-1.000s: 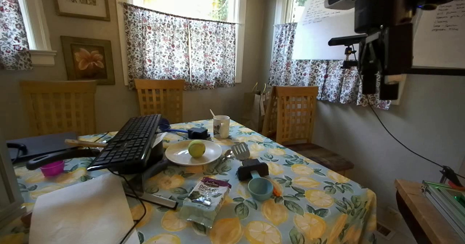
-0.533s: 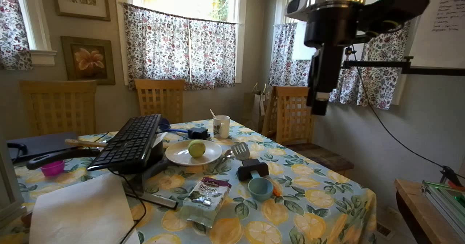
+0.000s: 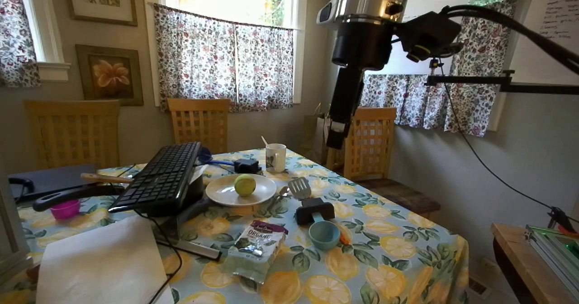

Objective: Pick up the light green ball and put it inside the small light blue bowl

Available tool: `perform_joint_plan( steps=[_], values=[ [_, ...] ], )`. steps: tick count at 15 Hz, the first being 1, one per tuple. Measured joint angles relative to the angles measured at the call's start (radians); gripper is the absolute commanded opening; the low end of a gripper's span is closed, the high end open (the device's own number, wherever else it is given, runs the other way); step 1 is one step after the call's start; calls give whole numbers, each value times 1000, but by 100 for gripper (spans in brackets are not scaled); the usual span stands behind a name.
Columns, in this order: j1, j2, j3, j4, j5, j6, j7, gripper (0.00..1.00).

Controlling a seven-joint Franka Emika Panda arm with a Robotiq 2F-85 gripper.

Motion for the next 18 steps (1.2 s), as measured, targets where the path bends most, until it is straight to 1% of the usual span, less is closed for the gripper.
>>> perform_joint_plan(
  steps=[2,4,6,8,10,12,14,16,18],
  values=[
    [-1,15,-4,2,-11,81,38,100],
    [-4,71,-13,35,-61,181,127,100],
    [-5,165,-33,112,-148,232,228,100],
    [6,274,-69,219,-251,234,304,100],
    [37,377,-124,330,-350,204,332,100],
    [69,462,-175,439,-400,141,327,100],
    [86,532,-209,546,-408,37,291,100],
    [87,598,-229,651,-404,-86,269,100],
    [87,648,-244,723,-403,-138,269,100]
  ],
)
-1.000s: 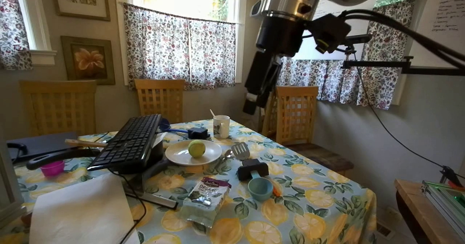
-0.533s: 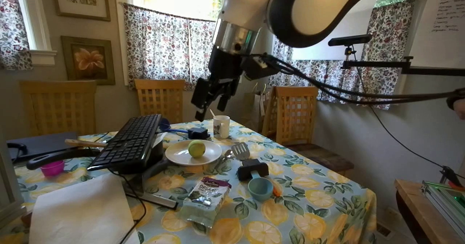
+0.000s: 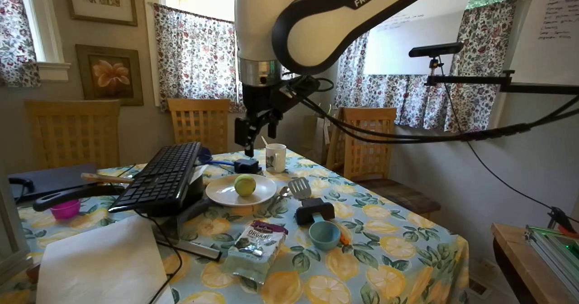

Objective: Pick up the light green ball and put it inside the small light blue bowl

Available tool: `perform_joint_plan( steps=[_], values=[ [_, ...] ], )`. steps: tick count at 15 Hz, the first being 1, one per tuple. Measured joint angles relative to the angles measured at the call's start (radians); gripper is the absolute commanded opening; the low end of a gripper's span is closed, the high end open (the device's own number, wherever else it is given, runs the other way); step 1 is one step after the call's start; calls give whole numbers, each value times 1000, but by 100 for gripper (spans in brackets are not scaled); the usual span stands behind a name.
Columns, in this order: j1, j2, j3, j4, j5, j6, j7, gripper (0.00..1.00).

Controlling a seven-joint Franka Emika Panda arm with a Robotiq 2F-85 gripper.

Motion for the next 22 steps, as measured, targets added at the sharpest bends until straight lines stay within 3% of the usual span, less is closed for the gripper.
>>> perform_joint_plan(
  steps=[3,11,17,22],
  values=[
    [1,19,0,22,0,4,-16,100],
    [-28,69,5,92,1,-52,-394,100],
    [-58,273,-20,343,24,-235,-374,100],
    [-66,406,-47,508,56,-275,-260,100]
  ],
)
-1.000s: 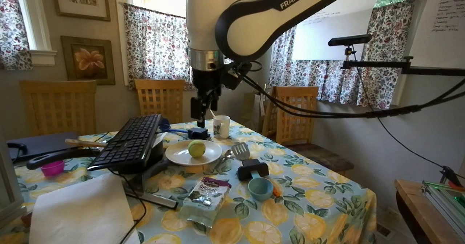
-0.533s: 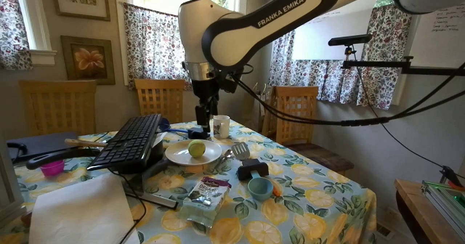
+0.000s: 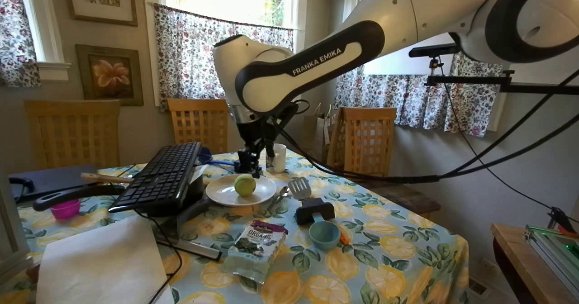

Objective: Pick up the light green ball and put it inside the small light blue bowl

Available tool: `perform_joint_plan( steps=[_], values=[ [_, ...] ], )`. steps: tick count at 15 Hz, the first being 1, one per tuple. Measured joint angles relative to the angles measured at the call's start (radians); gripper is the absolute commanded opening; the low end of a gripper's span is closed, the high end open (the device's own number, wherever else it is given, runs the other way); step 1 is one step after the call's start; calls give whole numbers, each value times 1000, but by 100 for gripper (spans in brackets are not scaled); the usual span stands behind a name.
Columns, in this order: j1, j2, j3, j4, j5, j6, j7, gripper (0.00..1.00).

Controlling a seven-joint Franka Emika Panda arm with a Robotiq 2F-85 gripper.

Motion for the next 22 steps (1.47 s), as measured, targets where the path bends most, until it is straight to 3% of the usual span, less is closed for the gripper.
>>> perform_joint_plan(
  steps=[3,7,10,15,22],
  values=[
    [3,7,-2,7,-5,53,-10,100],
    [19,44,-50,10,-21,252,30,100],
    [30,81,-82,26,-21,266,55,100],
    [28,140,-93,94,-4,127,79,100],
    [20,187,-71,238,46,-164,95,100]
  ],
)
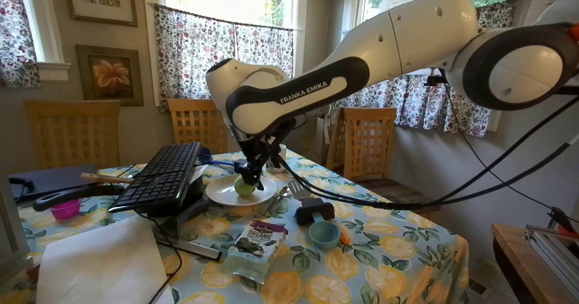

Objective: Pick up the light green ball and put it inside the small light blue bowl

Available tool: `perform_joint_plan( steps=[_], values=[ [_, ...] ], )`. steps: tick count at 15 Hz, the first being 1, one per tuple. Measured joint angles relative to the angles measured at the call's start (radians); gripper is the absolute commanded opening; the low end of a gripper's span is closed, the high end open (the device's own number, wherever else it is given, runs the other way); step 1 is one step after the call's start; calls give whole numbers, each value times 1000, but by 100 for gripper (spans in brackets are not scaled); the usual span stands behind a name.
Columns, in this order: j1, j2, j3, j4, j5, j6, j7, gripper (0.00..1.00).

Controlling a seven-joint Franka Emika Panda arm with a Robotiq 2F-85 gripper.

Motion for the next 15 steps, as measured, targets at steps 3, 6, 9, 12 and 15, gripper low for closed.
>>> perform_joint_plan(
  steps=[3,6,9,12,15],
  values=[
    [-4,13,0,37,2,-22,26,100],
    [-2,13,0,37,-3,-57,-16,100],
    [-2,13,2,52,-2,-166,-115,100],
    [-14,13,2,91,6,-261,-177,100],
    [-16,12,2,96,6,-269,-177,100]
  ],
)
